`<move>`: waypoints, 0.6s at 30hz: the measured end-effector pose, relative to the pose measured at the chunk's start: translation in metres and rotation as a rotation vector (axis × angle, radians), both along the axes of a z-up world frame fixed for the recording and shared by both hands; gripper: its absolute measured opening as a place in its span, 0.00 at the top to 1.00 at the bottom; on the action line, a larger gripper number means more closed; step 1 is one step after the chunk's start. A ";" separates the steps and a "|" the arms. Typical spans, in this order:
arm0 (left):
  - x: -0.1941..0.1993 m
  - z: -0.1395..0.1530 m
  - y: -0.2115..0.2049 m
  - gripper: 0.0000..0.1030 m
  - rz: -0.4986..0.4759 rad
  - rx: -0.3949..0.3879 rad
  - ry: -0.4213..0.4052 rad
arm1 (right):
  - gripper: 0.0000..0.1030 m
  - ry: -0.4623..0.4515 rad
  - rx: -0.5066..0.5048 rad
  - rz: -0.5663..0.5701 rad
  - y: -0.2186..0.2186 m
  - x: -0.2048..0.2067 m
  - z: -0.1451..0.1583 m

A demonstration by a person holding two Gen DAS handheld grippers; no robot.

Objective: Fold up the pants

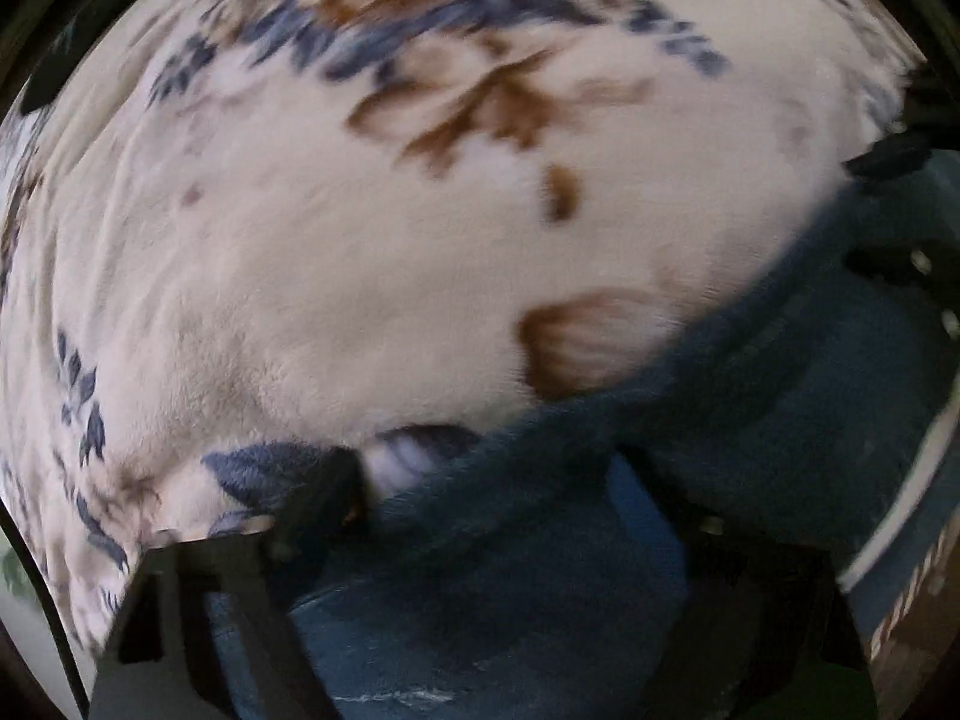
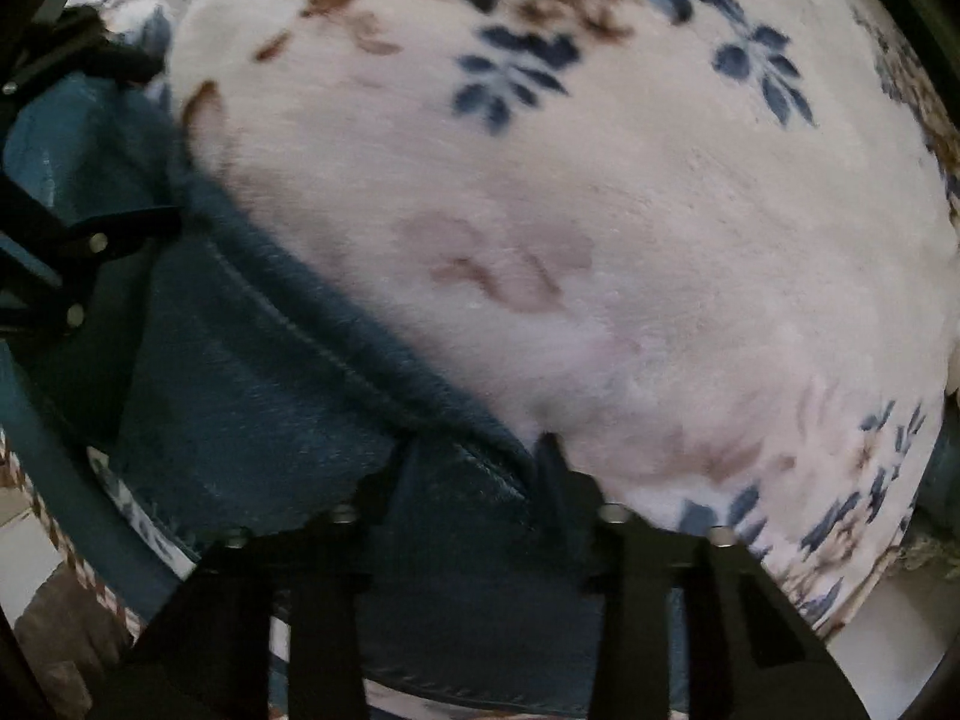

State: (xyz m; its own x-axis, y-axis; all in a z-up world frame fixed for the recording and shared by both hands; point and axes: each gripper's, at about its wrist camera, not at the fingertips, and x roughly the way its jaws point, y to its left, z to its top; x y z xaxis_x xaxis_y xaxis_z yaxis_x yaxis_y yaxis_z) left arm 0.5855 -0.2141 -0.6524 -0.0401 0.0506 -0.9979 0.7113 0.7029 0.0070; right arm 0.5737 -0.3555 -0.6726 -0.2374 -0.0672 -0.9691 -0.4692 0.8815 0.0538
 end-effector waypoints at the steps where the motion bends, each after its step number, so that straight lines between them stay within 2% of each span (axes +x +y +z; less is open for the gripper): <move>1: -0.003 0.004 -0.003 0.49 -0.015 -0.011 0.004 | 0.76 -0.013 0.004 -0.010 -0.001 -0.003 0.001; 2: -0.006 0.009 -0.005 0.61 -0.027 -0.016 -0.005 | 0.79 -0.023 0.009 -0.029 -0.003 -0.004 0.003; 4: -0.010 0.017 -0.007 0.76 -0.039 -0.010 -0.029 | 0.83 -0.037 0.030 -0.076 -0.007 -0.009 0.007; 7: -0.011 0.030 -0.005 0.87 -0.011 -0.008 -0.058 | 0.86 -0.048 0.057 -0.122 -0.012 -0.011 0.016; 10: -0.015 0.051 -0.001 0.92 0.036 -0.029 -0.097 | 0.88 -0.085 0.057 -0.147 -0.011 -0.015 0.027; 15: -0.025 0.094 0.015 0.93 0.126 -0.067 -0.167 | 0.89 -0.151 0.065 -0.185 -0.009 -0.027 0.054; 18: -0.043 0.118 0.025 0.93 0.219 -0.075 -0.193 | 0.90 -0.180 0.086 -0.226 -0.001 -0.038 0.074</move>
State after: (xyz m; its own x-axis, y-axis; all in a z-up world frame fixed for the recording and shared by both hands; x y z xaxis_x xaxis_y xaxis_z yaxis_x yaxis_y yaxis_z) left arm 0.5430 -0.1893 -0.5346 0.1486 -0.0124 -0.9888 0.5331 0.8432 0.0696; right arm 0.5356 -0.3563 -0.5989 -0.0612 0.0519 -0.9968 -0.2703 0.9605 0.0666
